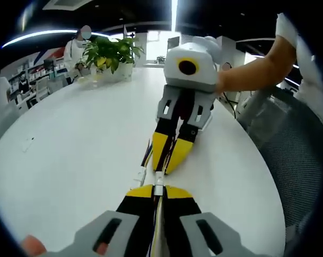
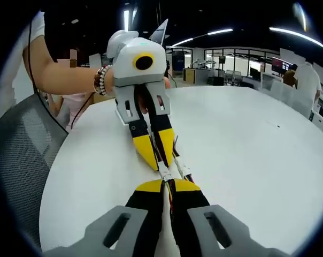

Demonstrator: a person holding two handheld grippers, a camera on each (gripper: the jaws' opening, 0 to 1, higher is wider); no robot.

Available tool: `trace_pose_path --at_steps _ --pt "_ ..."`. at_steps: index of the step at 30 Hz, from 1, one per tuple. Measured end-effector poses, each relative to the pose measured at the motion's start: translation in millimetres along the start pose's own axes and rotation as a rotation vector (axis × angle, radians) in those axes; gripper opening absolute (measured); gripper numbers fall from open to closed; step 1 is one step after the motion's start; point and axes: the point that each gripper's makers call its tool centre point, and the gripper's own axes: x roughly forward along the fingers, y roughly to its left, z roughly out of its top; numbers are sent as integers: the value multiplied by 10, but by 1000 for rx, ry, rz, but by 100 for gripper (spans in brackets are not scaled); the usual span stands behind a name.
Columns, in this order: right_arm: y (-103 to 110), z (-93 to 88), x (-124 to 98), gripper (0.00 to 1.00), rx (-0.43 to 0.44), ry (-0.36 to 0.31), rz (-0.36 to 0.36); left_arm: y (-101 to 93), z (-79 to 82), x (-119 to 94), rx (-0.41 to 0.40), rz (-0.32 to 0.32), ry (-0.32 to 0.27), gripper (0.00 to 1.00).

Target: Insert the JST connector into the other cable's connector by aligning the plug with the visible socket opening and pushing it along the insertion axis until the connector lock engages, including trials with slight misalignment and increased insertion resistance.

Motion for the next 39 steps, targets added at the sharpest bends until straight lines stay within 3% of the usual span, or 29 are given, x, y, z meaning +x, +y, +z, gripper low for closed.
trace_pose_path --at_steps 10,22,31,39 --pt "4 -23 0 3 -20 6 -1 13 2 6 6 5 4 0" --pt "-1 -36 -22 3 -10 19 -5 3 89 -139 -10 31 -15 3" --pt "-22 142 -148 7 8 -17 -39 -65 189 -253 -48 52 -41 14" --pt "37 232 -311 19 39 -12 -84 -191 276 -361 -90 89 -68 24"
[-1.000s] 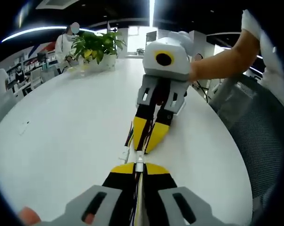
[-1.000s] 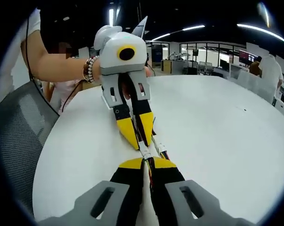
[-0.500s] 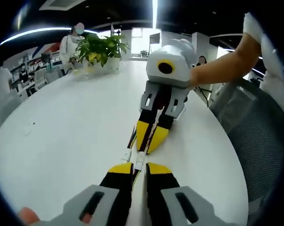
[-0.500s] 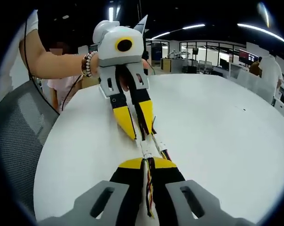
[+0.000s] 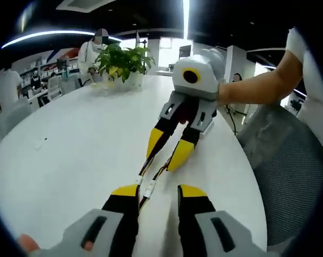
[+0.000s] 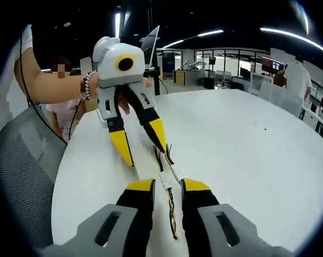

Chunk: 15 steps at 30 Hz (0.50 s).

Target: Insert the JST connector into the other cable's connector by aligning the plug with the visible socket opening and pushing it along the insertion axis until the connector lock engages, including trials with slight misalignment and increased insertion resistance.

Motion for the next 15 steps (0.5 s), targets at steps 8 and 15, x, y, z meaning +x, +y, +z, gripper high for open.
trace_pose_path --at_steps 8,15 --pt "164 142 -207 29 31 -19 -33 -112 13 -394 -74 89 -18 35" --pt "195 253 -463 36 73 -63 -104 -208 235 -808 -148 217 -141 49"
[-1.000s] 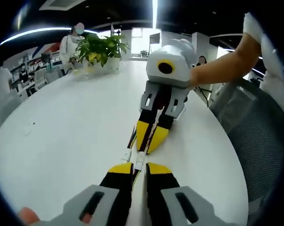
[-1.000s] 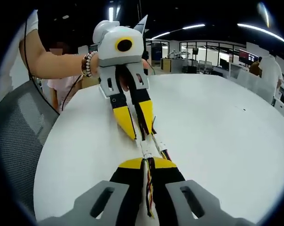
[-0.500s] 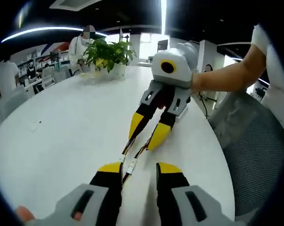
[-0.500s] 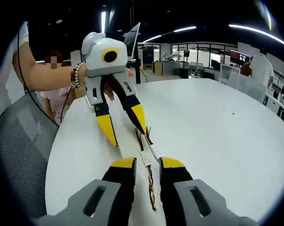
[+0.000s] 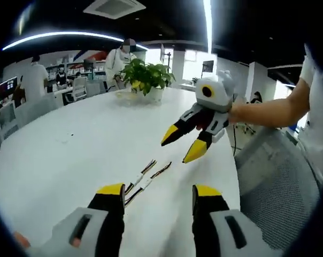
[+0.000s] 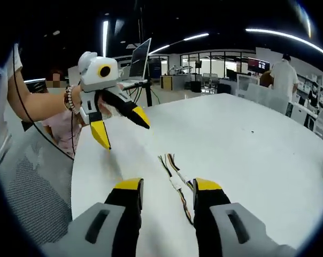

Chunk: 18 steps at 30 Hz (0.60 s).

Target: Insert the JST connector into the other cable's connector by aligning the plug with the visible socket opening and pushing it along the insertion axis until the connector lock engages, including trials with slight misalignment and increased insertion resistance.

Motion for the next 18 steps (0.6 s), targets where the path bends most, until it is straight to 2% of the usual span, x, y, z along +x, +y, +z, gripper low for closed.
trace_pose_path --at_steps 3,7,9,13,18 --pt "3 48 -160 42 19 -19 -40 -36 105 -167 -17 49 -50 58" --pt "-38 67 -366 45 18 -40 -115 -140 130 -378 -25 83 -68 66" --pt "-41 15 -471 47 10 -26 -147 -130 94 -443 -10 122 -66 68" --pt "-7 -80 -647 58 39 -8 -170 -254 -43 -586 -47 140 -54 71" --pt "59 -139 -980 61 57 -32 -222 -388 -191 -752 -58 178 -27 76"
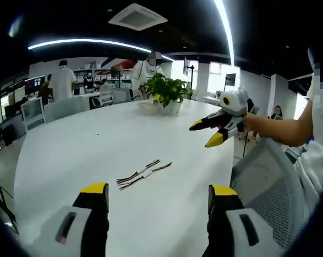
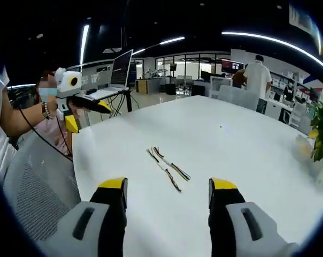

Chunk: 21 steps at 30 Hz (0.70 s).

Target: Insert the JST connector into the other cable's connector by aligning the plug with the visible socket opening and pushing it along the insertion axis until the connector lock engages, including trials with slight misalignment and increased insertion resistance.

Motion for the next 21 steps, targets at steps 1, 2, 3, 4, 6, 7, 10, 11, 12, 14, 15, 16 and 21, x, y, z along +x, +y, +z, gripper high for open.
trace_pose_path --at_steps 1,2,3,4,6,7,10,11,12,14,15,16,21 --pt "-17 -20 -56 61 14 4 -12 -12 -31 -36 1 10 6 80" --pt "-26 -39 -85 61 26 10 -21 -15 -61 -76 -1 27 10 83" --pt "-28 -70 -188 63 31 8 -30 -24 -98 -134 -5 47 8 85" --pt "-29 -84 -239 65 39 6 -39 -39 -133 -197 -22 66 4 88" --pt "-37 -148 -363 68 82 13 -76 -76 -175 -288 -85 90 -21 91" --pt "-35 -168 -403 68 82 14 -83 -96 -187 -322 -111 94 -34 92" --pt "13 -241 -535 67 81 6 -99 -172 -231 -425 -187 97 -72 93" --pt "41 -271 -572 67 100 0 -99 -206 -263 -459 -203 93 -72 93" --pt "79 -289 -588 67 121 -5 -90 -223 -295 -475 -222 96 -65 93" --pt "146 -337 -619 67 155 -9 -81 -258 -379 -492 -250 106 -51 90" --pt "169 -346 -628 67 154 -13 -83 -299 -404 -497 -256 105 -60 90" --pt "205 -363 -640 68 158 -15 -86 -327 -424 -497 -264 101 -60 90" --pt "312 -436 -597 66 187 -1 -76 -479 -487 -452 -349 74 -77 90"
